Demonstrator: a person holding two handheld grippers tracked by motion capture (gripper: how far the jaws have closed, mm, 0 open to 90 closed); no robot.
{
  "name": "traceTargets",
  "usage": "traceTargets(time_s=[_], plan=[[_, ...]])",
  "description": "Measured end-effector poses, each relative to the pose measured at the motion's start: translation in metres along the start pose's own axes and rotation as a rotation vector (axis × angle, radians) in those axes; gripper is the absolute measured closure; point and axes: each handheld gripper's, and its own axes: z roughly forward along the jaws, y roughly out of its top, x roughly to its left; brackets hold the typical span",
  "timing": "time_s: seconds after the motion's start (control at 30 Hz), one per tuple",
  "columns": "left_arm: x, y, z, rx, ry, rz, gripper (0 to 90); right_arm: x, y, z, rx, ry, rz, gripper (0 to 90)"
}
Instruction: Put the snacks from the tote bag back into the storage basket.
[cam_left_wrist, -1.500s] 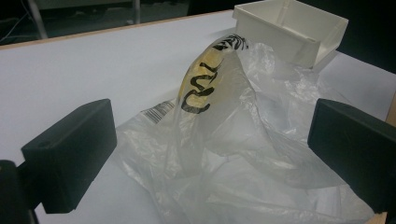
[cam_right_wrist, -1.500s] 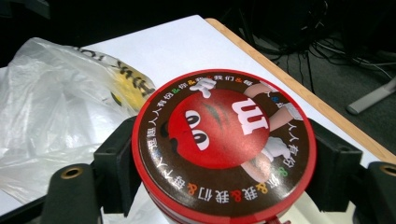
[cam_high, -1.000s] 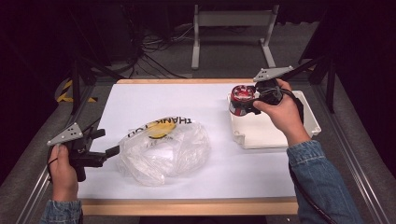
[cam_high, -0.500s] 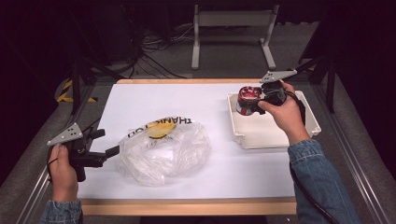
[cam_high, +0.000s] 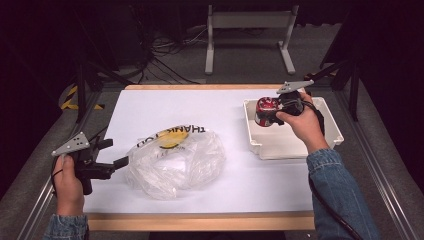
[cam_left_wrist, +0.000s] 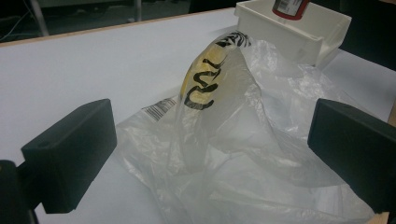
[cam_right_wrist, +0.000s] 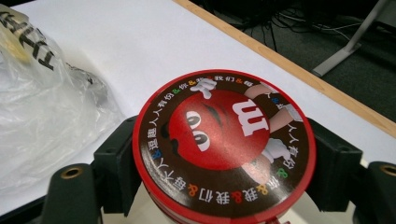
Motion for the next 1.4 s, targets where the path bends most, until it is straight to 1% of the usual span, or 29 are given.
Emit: traceTargets(time_s=[0.1, 0.3, 0.4, 0.67, 0.73, 0.8, 0.83, 0.87, 0.93, 1.0, 1.23, 1.3, 1.4], plan=[[0.0, -0.001, 0.0, -0.001, 0.001, -0.007, 2.2, -0.001, -0.004, 0.004, 0.009, 0.002, -0.009, 24.9], [0.0, -0.001, 0.0, 0.0, 0.003, -0.005, 2.2, -0.003, -0.01, 0.01, 0.033, 0.011, -0.014, 24.9], [0.0, -0.001, -0.001, 0.0, 0.004, -0.007, 2.2, -0.004, -0.013, 0.014, 0.049, 0.016, -0.025, 24.9], [0.001, -0.002, -0.002, -0.001, 0.006, -0.006, 2.2, -0.004, -0.02, 0.023, 0.078, 0.048, -0.051, 24.9], [0.0, -0.002, -0.003, 0.001, 0.007, -0.006, 2.2, -0.004, -0.022, 0.025, 0.079, 0.063, -0.063, 24.9], [0.001, -0.002, -0.003, 0.002, 0.008, -0.002, 2.2, -0.004, -0.022, 0.026, 0.082, 0.067, -0.065, 24.9], [0.001, -0.003, -0.003, 0.003, 0.01, -0.002, 2.2, -0.004, -0.023, 0.027, 0.085, 0.074, -0.068, 24.9], [0.0, -0.003, -0.003, 0.004, 0.009, -0.012, 2.2, -0.003, -0.024, 0.028, 0.091, 0.077, -0.068, 24.9], [0.0, -0.004, -0.005, 0.004, 0.012, -0.011, 2.2, -0.003, -0.026, 0.032, 0.104, 0.085, -0.076, 24.9], [0.0, -0.004, -0.006, 0.001, 0.015, -0.007, 2.2, -0.002, -0.028, 0.034, 0.105, 0.091, -0.073, 24.9], [-0.001, -0.006, -0.008, 0.003, 0.02, -0.017, 2.2, -0.002, -0.034, 0.041, 0.11, 0.103, -0.074, 24.9], [0.0, -0.006, -0.008, 0.002, 0.022, -0.009, 2.2, -0.001, -0.035, 0.043, 0.113, 0.105, -0.071, 24.9], [0.0, -0.006, -0.009, 0.003, 0.023, -0.012, 2.2, 0.001, -0.037, 0.046, 0.112, 0.111, -0.063, 24.9]])
